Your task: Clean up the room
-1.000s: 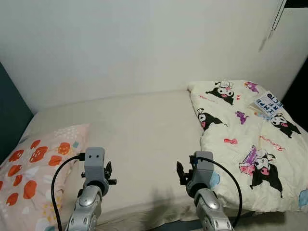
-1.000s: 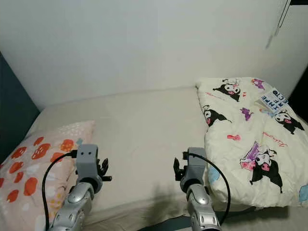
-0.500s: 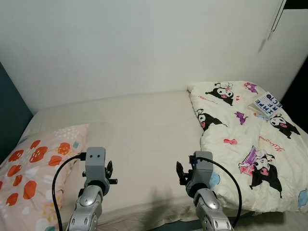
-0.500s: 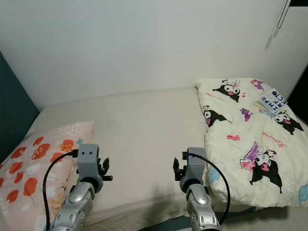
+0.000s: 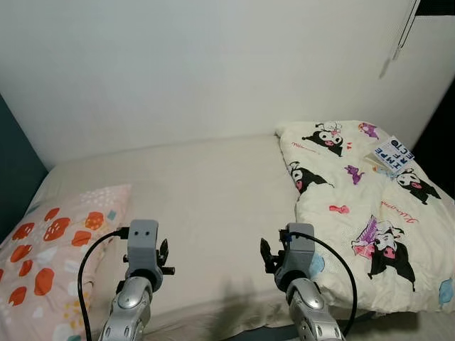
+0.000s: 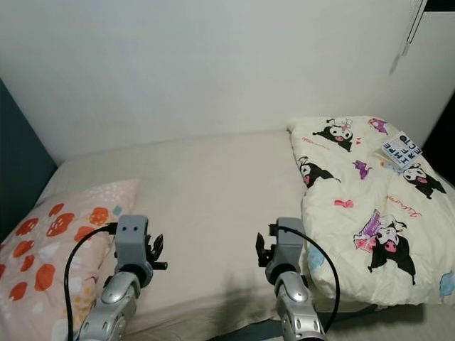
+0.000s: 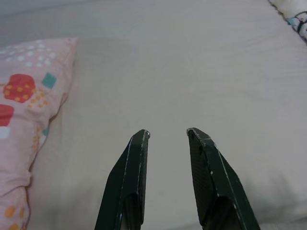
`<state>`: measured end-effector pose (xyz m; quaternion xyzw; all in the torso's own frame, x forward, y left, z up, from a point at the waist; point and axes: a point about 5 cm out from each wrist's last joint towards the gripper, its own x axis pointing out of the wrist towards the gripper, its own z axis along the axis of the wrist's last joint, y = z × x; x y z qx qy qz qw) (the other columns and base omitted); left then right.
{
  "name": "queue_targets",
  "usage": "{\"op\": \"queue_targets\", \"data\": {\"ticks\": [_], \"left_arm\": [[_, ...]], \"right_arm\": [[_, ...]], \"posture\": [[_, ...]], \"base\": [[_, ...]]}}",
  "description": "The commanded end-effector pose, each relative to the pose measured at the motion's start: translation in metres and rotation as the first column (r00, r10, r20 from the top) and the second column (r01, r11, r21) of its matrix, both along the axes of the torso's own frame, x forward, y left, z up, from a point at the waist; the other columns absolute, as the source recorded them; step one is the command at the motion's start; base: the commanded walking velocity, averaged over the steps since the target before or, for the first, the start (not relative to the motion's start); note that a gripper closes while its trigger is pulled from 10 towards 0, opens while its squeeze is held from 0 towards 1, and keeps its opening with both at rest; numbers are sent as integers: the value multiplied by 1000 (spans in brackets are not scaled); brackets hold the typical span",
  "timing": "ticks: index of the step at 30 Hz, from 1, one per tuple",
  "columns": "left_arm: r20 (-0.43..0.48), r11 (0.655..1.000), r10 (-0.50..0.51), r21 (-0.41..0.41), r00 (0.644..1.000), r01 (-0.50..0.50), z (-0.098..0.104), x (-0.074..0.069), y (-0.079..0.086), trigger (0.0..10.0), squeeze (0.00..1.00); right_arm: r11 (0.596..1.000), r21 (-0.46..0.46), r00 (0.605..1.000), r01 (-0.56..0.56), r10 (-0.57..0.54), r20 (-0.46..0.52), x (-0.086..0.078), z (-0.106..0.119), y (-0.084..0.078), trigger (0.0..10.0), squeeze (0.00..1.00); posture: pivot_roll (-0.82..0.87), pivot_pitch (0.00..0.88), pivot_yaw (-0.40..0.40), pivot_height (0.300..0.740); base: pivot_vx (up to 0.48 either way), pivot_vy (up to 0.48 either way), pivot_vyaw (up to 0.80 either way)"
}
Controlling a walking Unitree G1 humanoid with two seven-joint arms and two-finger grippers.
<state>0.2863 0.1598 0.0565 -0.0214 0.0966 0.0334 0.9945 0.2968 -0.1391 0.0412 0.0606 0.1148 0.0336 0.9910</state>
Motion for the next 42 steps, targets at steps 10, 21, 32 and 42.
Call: {"op": "queue_targets", "data": {"ticks": [10, 21, 32, 42], "left_arm": [[-9, 1000, 8, 1, 1000, -8, -2, -2, 2, 10000, 0], [-7, 1000, -1, 24, 1000, 1, -4, -5, 2, 10000, 0], [-19, 1000, -17, 25, 1000, 17, -8, -9, 0, 10000, 0], [-43, 999, -17, 31, 999, 18, -13, -11, 0, 10000, 0]], "right_arm": [[1000, -7, 1000, -8, 8, 1, -4, -3, 1, 10000, 0], [1000, -17, 1000, -5, 5, 8, -5, -2, -1, 10000, 0], [1000, -12, 1000, -8, 8, 13, -4, -1, 0, 10000, 0], [999, -19, 1000, -26, 26, -9, -6, -4, 0, 10000, 0]], "posture": [[3, 40, 8, 740], [-2, 50, 6, 740], [-7, 51, 8, 740], [-8, 58, 3, 740]], "base": [[0, 0, 0], [0, 0, 0], [0, 0, 0], [0, 0, 0]]}}
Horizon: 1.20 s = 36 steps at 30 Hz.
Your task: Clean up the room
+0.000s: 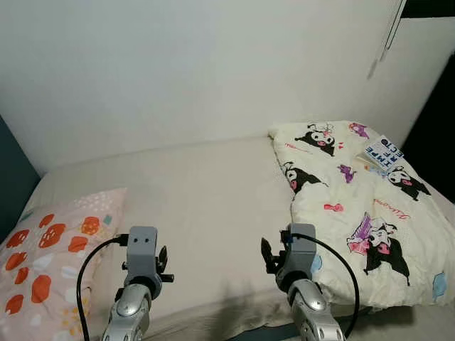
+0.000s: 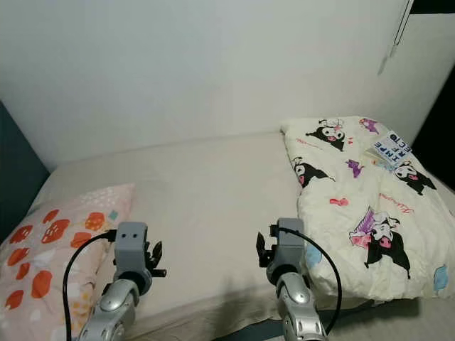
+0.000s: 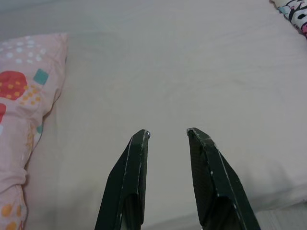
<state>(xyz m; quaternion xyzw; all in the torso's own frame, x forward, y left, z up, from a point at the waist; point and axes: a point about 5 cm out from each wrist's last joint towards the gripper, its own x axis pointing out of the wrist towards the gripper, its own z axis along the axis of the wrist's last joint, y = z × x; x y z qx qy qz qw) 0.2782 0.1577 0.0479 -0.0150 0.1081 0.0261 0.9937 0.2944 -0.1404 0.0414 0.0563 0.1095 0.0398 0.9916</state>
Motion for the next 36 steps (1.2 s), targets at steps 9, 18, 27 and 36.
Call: {"op": "queue_targets", "data": {"ticks": [9, 18, 27, 36], "left_arm": [[-11, 1000, 4, 14, 1000, -4, -3, -3, 0, 10000, 0], [2, 1000, 18, 17, 1000, -18, 0, 0, 1, 10000, 0], [9, 1000, 21, 20, 1000, -21, 1, 3, 3, 10000, 0], [15, 999, 31, 24, 999, -32, 2, 4, 6, 10000, 0]], "right_arm": [[1000, -21, 1000, -17, 16, -18, -2, -3, 3, 10000, 0], [997, -80, 1000, 11, -13, -27, -2, -6, 2, 10000, 0], [997, -71, 1000, 2, -4, -25, -1, -6, 1, 10000, 0], [998, -64, 1000, 9, -10, -18, 1, -4, -1, 10000, 0]], "posture": [[-7, 62, 0, 740], [-3, 51, -3, 740], [-4, 43, -2, 740], [-7, 27, -2, 740]], "base": [[0, 0, 0], [0, 0, 0], [0, 0, 0], [0, 0, 0]]}}
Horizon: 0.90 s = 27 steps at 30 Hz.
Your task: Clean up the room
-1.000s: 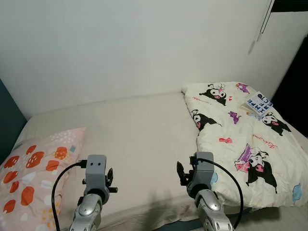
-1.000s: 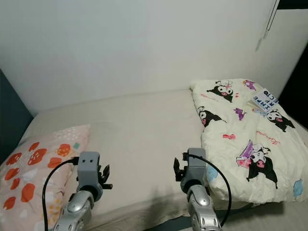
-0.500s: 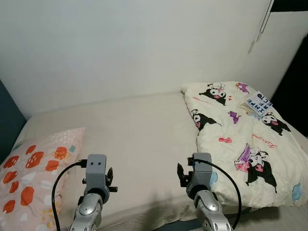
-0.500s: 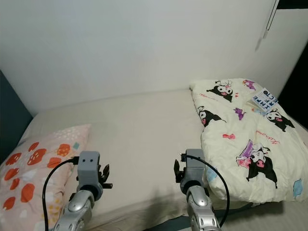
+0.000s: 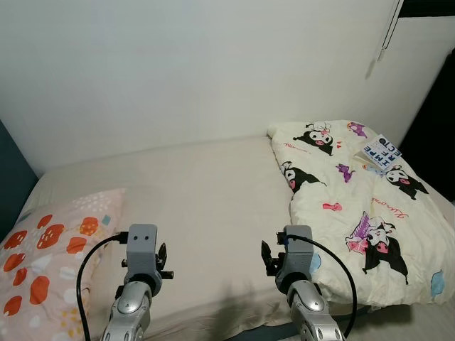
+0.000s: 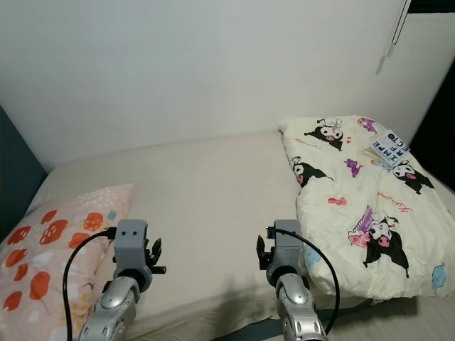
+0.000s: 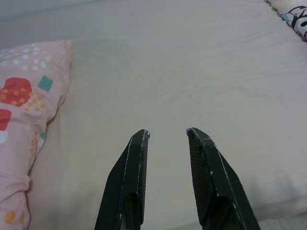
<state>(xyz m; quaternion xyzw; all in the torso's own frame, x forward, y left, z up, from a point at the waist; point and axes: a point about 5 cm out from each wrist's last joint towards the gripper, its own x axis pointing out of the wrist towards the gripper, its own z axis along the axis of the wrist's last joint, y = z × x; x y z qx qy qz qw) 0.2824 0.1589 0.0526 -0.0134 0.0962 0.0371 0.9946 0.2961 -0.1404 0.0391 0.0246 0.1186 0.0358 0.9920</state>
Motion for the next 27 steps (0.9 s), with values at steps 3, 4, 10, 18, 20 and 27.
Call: {"op": "queue_targets", "data": {"ticks": [3, 4, 10, 18, 20, 27], "left_arm": [[-7, 1000, 10, 18, 1000, -10, -3, -1, 4, 10000, 0], [-7, 1000, 10, 18, 1000, -10, -3, 0, 4, 10000, 0], [-6, 1000, 12, 18, 1000, -12, -3, 0, 5, 10000, 0], [-9, 1000, 14, 19, 1000, -14, -4, 0, 5, 10000, 0], [-10, 1000, 15, 19, 1000, -15, -4, 0, 5, 10000, 0], [-5, 1000, 15, 16, 1000, -15, -4, -1, 5, 10000, 0]], "right_arm": [[1000, -1, 1000, 10, -10, -2, -1, -2, -2, 10000, 0], [1000, -2, 1000, 12, -12, -2, 0, -2, -2, 10000, 0], [1000, 7, 1000, 18, -18, -3, 2, -1, -4, 10000, 0], [999, 27, 999, 28, -28, 19, 4, 2, -5, 10000, 0], [999, 25, 999, 29, -30, 19, 4, 3, -5, 10000, 0], [999, 16, 999, 28, -28, 15, 4, 2, -6, 10000, 0]], "posture": [[-7, 27, -2, 740], [-7, 27, -2, 740], [-6, 31, 0, 740], [-7, 34, -1, 740], [-8, 39, -4, 740], [-4, 44, -7, 740]], "base": [[0, 0, 0], [0, 0, 0], [0, 0, 0], [0, 0, 0], [0, 0, 0], [0, 0, 0]]}}
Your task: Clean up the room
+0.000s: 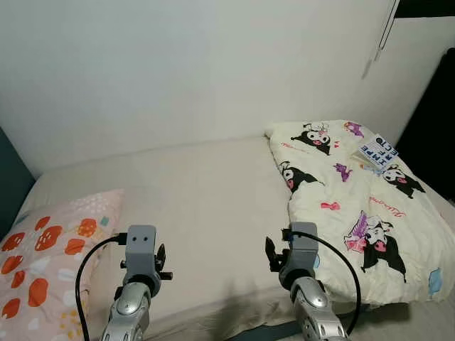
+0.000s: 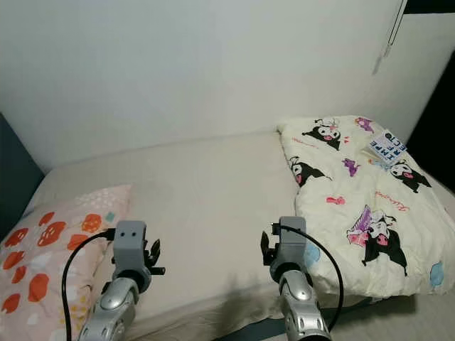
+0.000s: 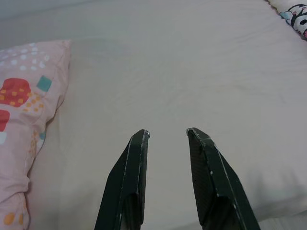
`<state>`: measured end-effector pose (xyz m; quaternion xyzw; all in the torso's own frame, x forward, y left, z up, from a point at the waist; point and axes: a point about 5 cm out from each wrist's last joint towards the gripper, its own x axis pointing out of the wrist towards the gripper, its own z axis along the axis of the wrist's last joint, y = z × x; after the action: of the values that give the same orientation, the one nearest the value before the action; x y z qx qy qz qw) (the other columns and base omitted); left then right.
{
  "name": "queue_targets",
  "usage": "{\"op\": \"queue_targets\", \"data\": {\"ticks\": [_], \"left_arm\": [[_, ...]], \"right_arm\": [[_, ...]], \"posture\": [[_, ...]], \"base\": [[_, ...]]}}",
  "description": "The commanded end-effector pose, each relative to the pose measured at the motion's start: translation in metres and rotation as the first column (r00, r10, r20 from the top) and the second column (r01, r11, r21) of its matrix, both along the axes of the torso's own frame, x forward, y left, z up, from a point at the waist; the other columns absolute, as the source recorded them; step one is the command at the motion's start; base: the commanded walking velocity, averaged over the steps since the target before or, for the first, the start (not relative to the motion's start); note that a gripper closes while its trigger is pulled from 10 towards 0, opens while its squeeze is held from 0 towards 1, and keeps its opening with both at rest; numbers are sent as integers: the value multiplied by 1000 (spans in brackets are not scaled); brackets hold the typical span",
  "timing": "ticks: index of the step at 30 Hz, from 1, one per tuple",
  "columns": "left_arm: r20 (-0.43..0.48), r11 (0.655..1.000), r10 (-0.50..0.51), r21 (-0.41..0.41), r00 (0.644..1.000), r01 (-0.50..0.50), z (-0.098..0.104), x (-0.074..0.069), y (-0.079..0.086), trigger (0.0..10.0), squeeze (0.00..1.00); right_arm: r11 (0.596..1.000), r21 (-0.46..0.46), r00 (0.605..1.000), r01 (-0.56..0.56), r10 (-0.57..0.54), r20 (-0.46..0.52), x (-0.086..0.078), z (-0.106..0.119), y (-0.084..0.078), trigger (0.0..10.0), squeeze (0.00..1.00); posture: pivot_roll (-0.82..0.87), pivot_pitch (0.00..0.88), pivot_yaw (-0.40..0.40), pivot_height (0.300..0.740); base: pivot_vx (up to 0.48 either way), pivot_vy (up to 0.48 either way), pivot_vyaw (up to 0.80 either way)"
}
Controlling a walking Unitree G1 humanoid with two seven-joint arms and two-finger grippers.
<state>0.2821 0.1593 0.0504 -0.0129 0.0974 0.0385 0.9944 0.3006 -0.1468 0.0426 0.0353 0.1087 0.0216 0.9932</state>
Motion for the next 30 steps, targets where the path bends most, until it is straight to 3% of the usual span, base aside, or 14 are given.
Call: {"op": "queue_targets", "data": {"ticks": [1, 14, 16, 17, 19, 24, 30], "left_arm": [[0, 1000, 13, 14, 1000, -13, -1, -1, 4, 10000, 0], [-27, 999, -17, 49, 999, 18, -9, -5, 3, 10000, 0], [-40, 998, -24, 62, 999, 26, -13, -6, 4, 10000, 0], [-67, 997, -18, 78, 998, 23, -20, -9, 8, 10000, 0], [-82, 996, 27, 90, 996, -19, -28, -14, 18, 10000, 0], [-80, 995, 80, 60, 994, -76, -29, -19, 28, 10000, 0], [-101, 998, 6, 60, 995, 0, -33, -22, 18, 10000, 0]], "right_arm": [[1000, -3, 1000, -4, 4, -3, 1, -1, 1, 10000, 0], [1000, -22, 1000, -14, 14, -8, 1, -3, 0, 10000, 0], [997, -68, 1000, -29, 29, -5, 0, -4, -1, 10000, 0], [990, -135, 999, -35, 37, 13, -1, -4, -3, 10000, 0], [984, -177, 998, -14, 24, 57, -4, -2, -10, 10000, 0], [992, -119, 999, 29, -24, 48, -9, -6, -18, 10000, 0], [995, -99, 1000, 0, 0, 2, -14, -14, -13, 10000, 0]], "posture": [[-3, 43, -8, 740], [-4, 48, -10, 740], [-4, 42, -11, 740], [-9, 43, -11, 740], [-9, 42, -11, 740], [-11, 42, -11, 740], [-10, 41, -12, 740]], "base": [[0, 0, 0], [0, 0, 0], [0, 0, 0], [0, 0, 0], [0, 0, 0], [0, 0, 0], [0, 0, 0]]}}
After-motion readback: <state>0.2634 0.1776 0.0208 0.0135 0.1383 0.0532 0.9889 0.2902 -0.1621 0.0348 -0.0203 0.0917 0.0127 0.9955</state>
